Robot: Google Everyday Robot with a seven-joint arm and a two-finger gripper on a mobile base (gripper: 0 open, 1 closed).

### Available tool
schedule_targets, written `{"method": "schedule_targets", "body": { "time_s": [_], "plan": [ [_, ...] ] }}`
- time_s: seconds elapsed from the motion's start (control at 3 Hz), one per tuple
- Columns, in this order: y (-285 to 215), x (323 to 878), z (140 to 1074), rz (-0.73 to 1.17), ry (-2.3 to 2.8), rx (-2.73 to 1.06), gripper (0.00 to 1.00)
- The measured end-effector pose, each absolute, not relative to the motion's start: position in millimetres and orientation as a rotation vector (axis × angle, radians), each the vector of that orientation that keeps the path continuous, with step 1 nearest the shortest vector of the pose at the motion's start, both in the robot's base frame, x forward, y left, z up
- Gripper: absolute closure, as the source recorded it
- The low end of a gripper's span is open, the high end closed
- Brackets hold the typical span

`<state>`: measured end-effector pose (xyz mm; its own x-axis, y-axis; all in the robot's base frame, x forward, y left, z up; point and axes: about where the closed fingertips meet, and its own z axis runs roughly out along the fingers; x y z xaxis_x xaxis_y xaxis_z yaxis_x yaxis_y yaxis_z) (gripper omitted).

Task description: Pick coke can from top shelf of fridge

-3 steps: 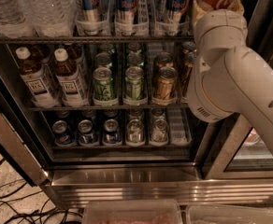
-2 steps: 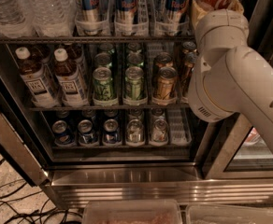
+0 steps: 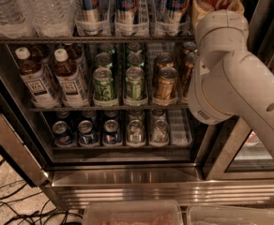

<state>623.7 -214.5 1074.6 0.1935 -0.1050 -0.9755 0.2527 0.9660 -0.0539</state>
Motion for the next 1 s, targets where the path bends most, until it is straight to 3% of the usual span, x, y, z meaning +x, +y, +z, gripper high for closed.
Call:
{"method": "schedule_targets", "body": {
  "time_s": [1.0],
  "plan": [
    [-202.7,603.6,1104.3,-0.232,1.231,0.11,1.0]
  ]
}}
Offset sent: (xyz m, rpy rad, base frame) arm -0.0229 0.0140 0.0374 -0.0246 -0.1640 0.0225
